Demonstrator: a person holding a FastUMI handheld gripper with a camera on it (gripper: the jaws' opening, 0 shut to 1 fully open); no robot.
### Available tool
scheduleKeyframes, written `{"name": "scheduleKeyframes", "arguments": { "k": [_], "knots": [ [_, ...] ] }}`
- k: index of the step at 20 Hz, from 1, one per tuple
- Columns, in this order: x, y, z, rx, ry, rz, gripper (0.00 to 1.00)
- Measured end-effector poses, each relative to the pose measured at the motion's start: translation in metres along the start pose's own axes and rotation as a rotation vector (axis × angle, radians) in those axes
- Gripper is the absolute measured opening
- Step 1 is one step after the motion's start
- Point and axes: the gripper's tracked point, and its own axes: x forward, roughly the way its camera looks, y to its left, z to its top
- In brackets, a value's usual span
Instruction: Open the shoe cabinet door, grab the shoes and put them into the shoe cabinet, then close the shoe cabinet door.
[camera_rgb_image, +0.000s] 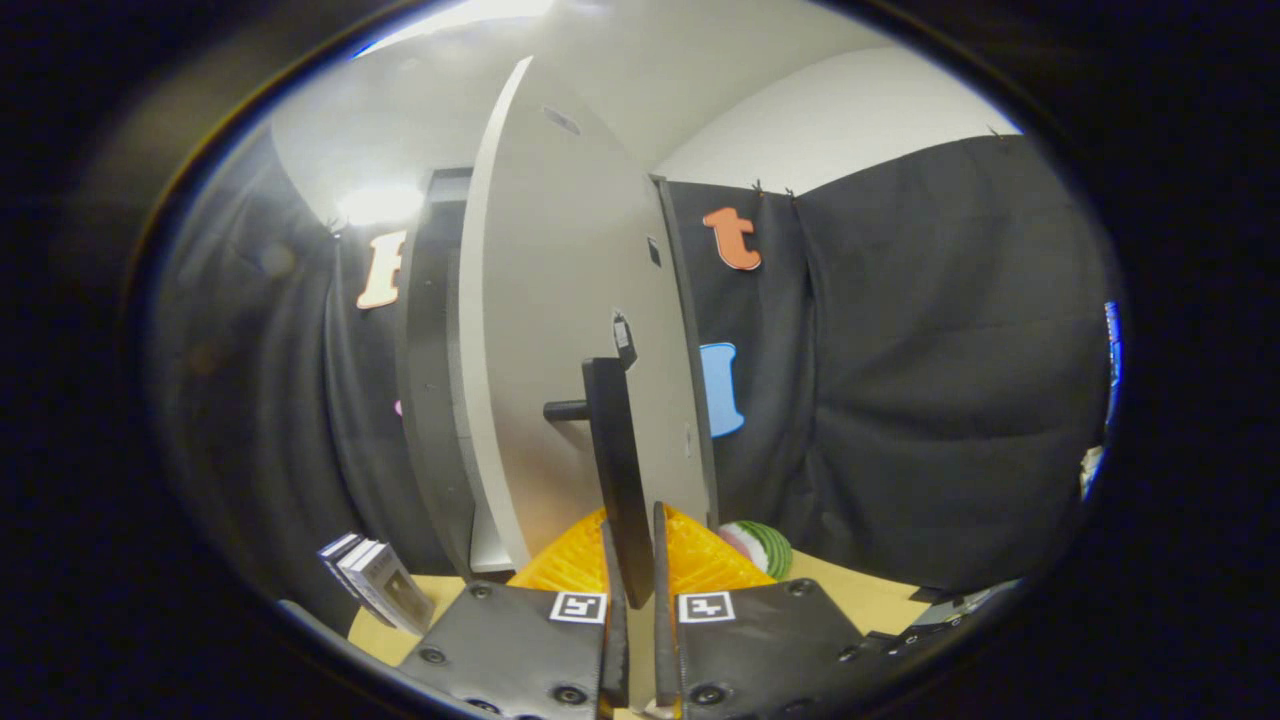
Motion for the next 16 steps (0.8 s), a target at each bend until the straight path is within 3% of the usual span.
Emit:
{"name": "scheduleKeyframes", "arguments": {
  "k": [4,9,16],
  "knots": [
    [0.004,-0.006,0.0,-0.013,0.01,0.038,0.05],
    [-0.003,-0.009,-0.001,0.014,0.033,0.08,0.04],
    [-0.001,-0.023,0.008,0.032,0.004,0.078,0.04]
  ]
}}
